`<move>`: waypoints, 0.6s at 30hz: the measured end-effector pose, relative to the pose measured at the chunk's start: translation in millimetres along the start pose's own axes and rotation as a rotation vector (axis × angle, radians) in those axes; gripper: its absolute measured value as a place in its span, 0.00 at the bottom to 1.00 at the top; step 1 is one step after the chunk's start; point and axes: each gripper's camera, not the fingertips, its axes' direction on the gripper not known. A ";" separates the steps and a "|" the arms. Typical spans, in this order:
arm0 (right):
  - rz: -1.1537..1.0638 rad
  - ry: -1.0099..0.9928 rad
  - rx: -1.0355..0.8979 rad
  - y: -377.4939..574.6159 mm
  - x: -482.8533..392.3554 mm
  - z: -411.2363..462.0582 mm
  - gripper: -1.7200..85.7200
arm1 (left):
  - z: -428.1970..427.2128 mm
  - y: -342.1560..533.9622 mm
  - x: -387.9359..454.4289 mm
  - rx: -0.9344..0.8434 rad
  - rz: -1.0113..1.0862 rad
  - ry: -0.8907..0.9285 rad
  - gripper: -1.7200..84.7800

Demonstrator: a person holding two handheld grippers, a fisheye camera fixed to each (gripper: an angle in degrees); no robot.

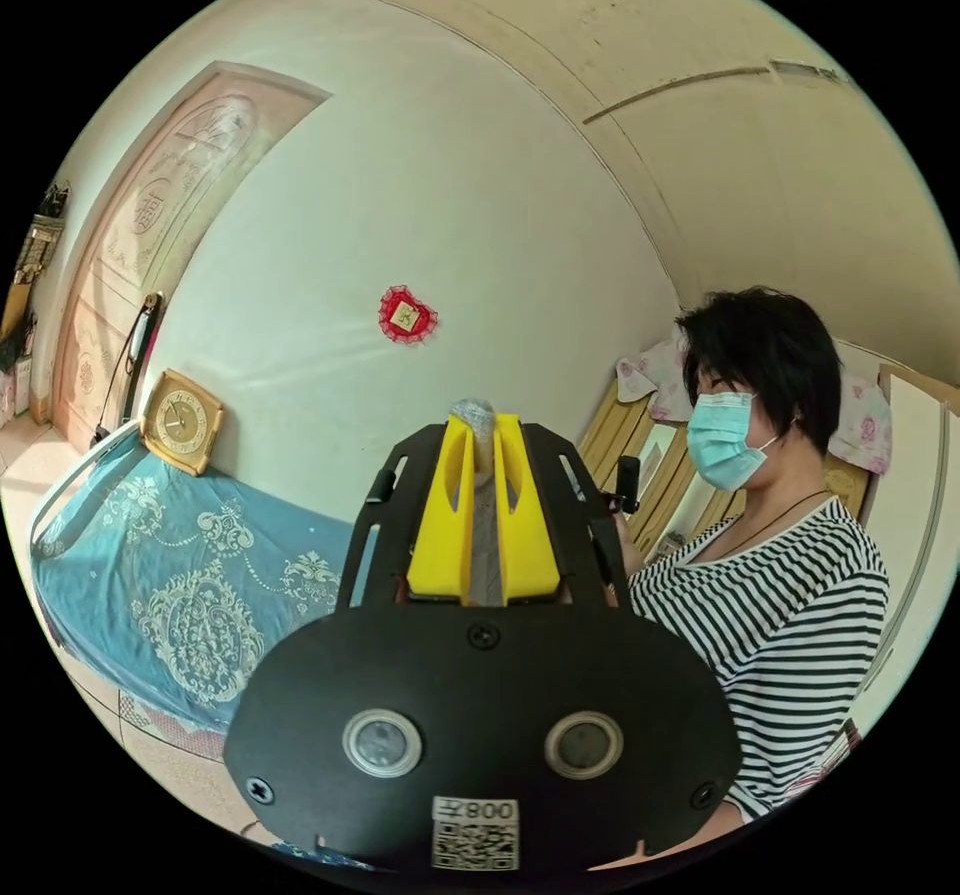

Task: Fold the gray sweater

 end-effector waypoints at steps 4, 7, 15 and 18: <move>-0.007 -0.024 -0.018 -24.0 22.3 17.6 0.04 | -15.6 -45.4 -20.7 0.053 0.002 0.044 0.06; -0.038 -0.019 -0.028 -46.1 45.9 25.2 0.04 | -15.9 -83.5 -31.8 0.068 0.032 0.044 0.06; 0.023 0.027 -0.032 -89.9 211.8 45.3 0.04 | 67.5 -199.0 -113.6 -0.045 0.056 -0.019 0.06; 0.108 0.080 -0.039 -103.8 316.8 58.1 0.05 | 136.6 -242.9 -182.8 -0.124 0.006 -0.049 0.07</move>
